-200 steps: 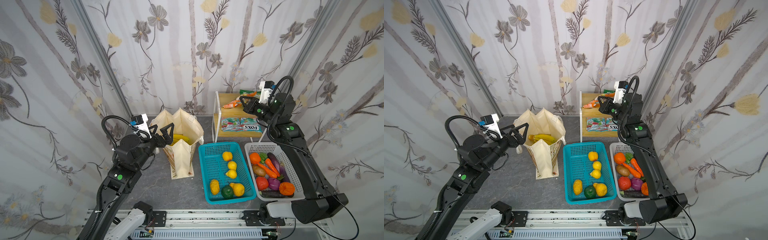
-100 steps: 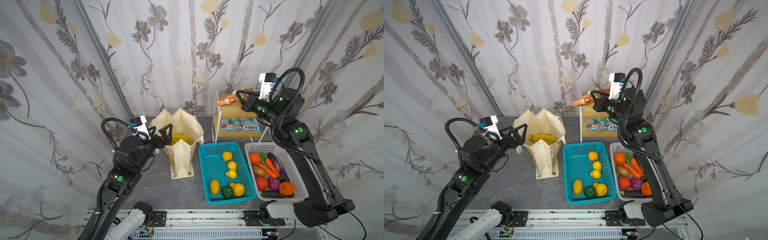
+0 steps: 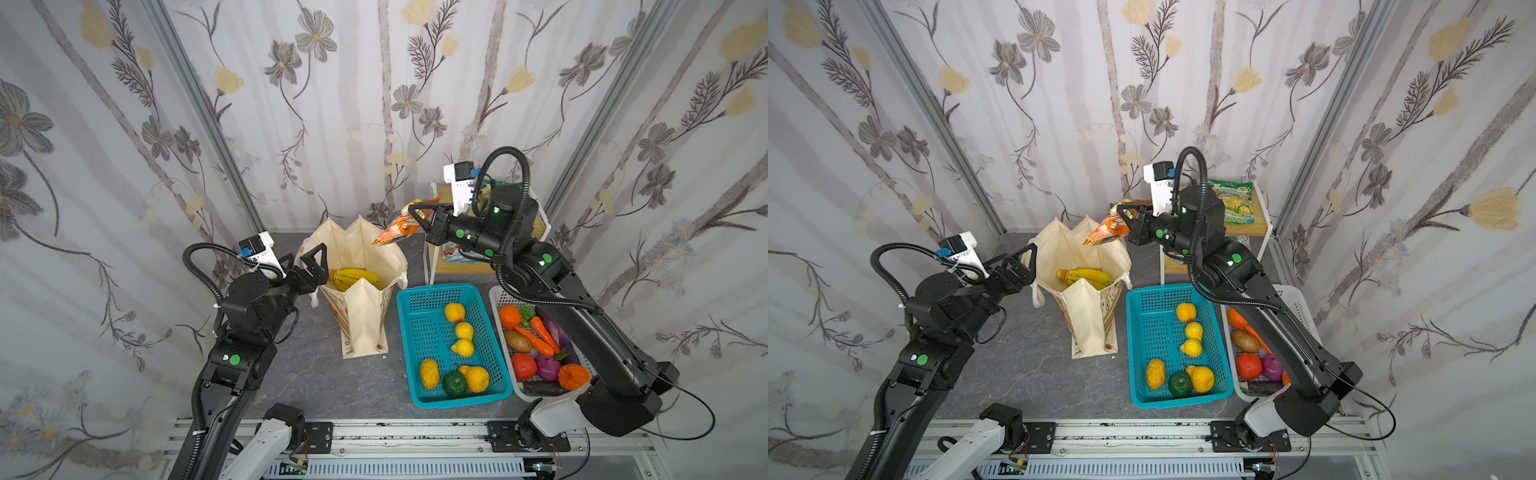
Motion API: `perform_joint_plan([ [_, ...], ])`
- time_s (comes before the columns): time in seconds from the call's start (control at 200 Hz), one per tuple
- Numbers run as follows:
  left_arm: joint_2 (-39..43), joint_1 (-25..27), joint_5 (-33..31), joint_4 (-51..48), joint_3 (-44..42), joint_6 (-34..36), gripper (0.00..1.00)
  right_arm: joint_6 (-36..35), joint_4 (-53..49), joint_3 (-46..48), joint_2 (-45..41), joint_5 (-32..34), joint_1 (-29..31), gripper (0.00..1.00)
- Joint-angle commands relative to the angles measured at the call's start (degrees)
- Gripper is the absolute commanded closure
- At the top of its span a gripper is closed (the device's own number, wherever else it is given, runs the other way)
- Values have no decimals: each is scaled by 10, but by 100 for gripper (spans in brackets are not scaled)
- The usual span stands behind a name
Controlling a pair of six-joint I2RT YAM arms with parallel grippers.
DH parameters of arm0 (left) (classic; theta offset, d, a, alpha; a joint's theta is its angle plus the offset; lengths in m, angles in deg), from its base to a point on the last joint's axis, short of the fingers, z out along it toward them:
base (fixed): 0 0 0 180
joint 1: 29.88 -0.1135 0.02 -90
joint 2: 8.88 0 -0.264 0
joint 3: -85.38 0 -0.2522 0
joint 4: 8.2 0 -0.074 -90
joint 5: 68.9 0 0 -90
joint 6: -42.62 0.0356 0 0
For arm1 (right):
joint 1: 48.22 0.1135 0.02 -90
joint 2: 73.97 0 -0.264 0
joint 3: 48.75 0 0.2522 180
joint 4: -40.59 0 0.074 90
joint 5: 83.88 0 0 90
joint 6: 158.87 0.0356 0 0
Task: Place the food into the grocery bag and tie it
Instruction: 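Lift the orange candy bag off the shelf and carry it over the tote, then lower the candy bag into the tote and open the right gripper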
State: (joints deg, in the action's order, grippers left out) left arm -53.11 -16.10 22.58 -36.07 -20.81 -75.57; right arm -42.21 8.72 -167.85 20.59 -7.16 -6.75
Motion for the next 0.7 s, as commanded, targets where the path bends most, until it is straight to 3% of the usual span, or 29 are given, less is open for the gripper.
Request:
perform_joint_plan([
  [0.0, -8, -44, 44, -9, -14, -27, 0, -3, 26, -21, 36, 4, 23, 100],
  [0.145, -7, -69, 10, -9, -46, -16, 0, 0, 23, -50, 95, -1, 52, 100],
  [0.29, -28, -77, 15, -9, -65, 1, 0, -12, 12, -88, 151, 23, 87, 100],
  [0.515, -81, -77, -9, -8, -65, 33, 11, -3, 25, -127, 237, 14, 91, 100],
  [0.575, -95, -76, -9, -8, -62, 36, 17, -3, 23, -144, 261, 14, 91, 100],
  [0.694, -107, -76, -29, -8, -65, 42, 40, 0, 26, -163, 299, 12, 87, 100],
])
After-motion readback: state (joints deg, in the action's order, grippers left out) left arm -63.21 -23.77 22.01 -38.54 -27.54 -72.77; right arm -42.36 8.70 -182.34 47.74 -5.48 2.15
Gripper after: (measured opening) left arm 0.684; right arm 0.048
